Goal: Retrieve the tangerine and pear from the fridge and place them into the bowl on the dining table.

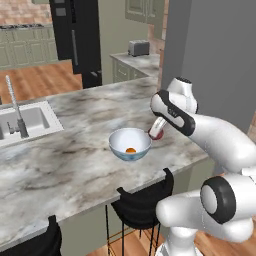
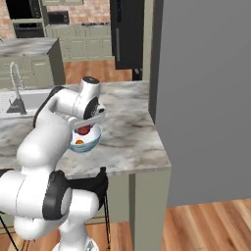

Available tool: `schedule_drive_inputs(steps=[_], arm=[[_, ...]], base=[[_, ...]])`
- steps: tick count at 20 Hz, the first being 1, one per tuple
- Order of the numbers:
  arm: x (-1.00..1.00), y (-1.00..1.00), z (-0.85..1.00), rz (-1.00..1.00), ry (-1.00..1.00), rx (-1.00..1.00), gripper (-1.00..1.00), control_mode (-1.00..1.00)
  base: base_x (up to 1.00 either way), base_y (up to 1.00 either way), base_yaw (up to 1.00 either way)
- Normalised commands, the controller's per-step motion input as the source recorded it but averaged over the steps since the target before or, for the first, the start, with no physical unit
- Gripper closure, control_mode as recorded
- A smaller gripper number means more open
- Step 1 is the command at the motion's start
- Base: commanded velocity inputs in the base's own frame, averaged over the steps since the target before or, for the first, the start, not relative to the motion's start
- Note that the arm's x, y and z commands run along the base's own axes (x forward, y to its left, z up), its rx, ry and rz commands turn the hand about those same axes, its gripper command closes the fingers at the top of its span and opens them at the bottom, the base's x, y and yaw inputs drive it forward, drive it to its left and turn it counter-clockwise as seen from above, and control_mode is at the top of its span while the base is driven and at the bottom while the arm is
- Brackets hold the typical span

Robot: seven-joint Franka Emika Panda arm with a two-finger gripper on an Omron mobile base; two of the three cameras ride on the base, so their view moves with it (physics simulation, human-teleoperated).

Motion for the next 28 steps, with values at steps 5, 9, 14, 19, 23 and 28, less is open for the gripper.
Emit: schedule_drive_inputs(steps=[5,9,14,19,23,28], arm=[[0.38,0.39,-0.16,0.0,0.0,-0.03,1.0,-1.0],[0.38,0.39,-0.21,0.0,0.0,-0.03,1.0,-1.0],[0.34,0.27,-0.23,0.0,0.0,-0.01,1.0,-1.0],[0.23,0.02,-0.27,0.0,0.0,0.0,1.0,-1.0],[0.19,0.0,-0.28,0.0,0.0,0.0,1.0,-1.0],[0.18,0.01,-0.23,0.0,0.0,0.0,1.0,-1.0]], base=[[0.0,0.0,0.0],[0.0,0.0,0.0],[0.0,0.0,0.0],[0.0,0.0,0.0],[0.0,0.0,0.0],[0.0,0.0,0.0]])
